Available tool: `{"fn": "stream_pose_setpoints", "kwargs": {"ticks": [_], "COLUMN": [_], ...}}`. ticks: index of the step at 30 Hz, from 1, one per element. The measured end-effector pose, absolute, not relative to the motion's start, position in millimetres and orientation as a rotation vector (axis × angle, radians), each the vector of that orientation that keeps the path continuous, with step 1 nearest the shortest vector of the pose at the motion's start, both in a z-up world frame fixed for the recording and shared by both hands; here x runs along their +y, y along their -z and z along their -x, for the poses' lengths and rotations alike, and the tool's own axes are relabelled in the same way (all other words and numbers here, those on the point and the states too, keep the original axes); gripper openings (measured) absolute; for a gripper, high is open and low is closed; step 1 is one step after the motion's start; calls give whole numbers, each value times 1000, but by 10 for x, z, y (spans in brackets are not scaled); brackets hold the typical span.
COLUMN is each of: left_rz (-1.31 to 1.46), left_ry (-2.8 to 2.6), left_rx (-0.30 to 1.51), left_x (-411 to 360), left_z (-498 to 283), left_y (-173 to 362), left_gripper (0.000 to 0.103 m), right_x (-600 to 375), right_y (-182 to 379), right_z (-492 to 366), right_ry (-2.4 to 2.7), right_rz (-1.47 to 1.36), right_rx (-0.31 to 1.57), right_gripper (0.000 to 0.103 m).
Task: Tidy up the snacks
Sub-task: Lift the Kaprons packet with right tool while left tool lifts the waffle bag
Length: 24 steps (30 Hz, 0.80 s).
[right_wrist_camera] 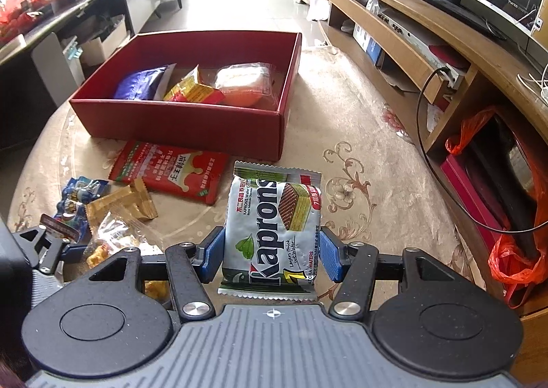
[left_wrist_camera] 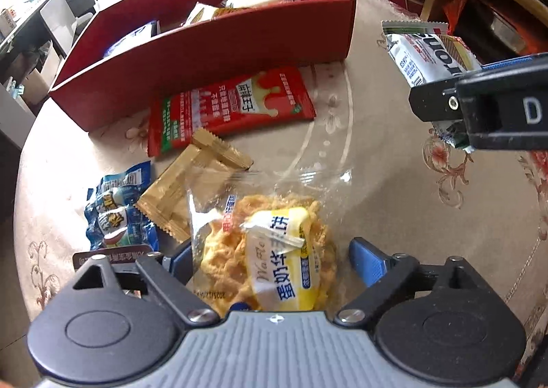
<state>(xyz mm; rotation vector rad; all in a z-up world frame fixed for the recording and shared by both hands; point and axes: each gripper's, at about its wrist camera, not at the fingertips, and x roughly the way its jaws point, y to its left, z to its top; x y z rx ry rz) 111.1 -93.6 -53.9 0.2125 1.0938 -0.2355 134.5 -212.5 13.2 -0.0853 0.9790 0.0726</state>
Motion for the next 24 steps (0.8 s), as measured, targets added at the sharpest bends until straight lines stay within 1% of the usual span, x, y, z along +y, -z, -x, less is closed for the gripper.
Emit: {"fn": "stream_pose_setpoints", "kwargs": {"ticks": [1,2,3,4,7,13,14,15,16,24], "left_rz": [-196,-179,-174,-180,-200,-102,-93,-81,-60,-57], "left_ry": [237,246,253,254,228,216,215,216,220,212], "left_rx": [1096,1099,1094,1088,1059,1059,1050,1045,1047,1038], "left_x": [-923,-910,-901,-908,-915,-778,-760,-741,-714,-680], "left_z": [-1110,-1100,-1079,-1050,-983,-1052,-1057,-1065,-1073,-1133], "left_y": [544,538,512,483,446,331,293,255,221,215], "left_gripper": [84,76,71,67,65,60,53,48,46,43], "right_x": [-2128,-2136,-2142,-2151,-2172,-2193,-2195,-2192,-2190,-2117], "right_y": [-142,-151,-159,-166,-192,-248,-250,-251,-250,-224], "right_z": [-1343,-1339,-1337,-1333,-1326,-1324,-1327,-1331,-1338,-1382], "right_ry": [-74,-75,-76,-76,-75,-74,-72,-70,-68,-70], "right_rz": [83,81,79,77,72,61,61,62,63,81], "right_rx": [975,973,971,969,960,938,936,935,935,943], "right_gripper": [64,64,64,64,64,64,64,64,64,64]}}
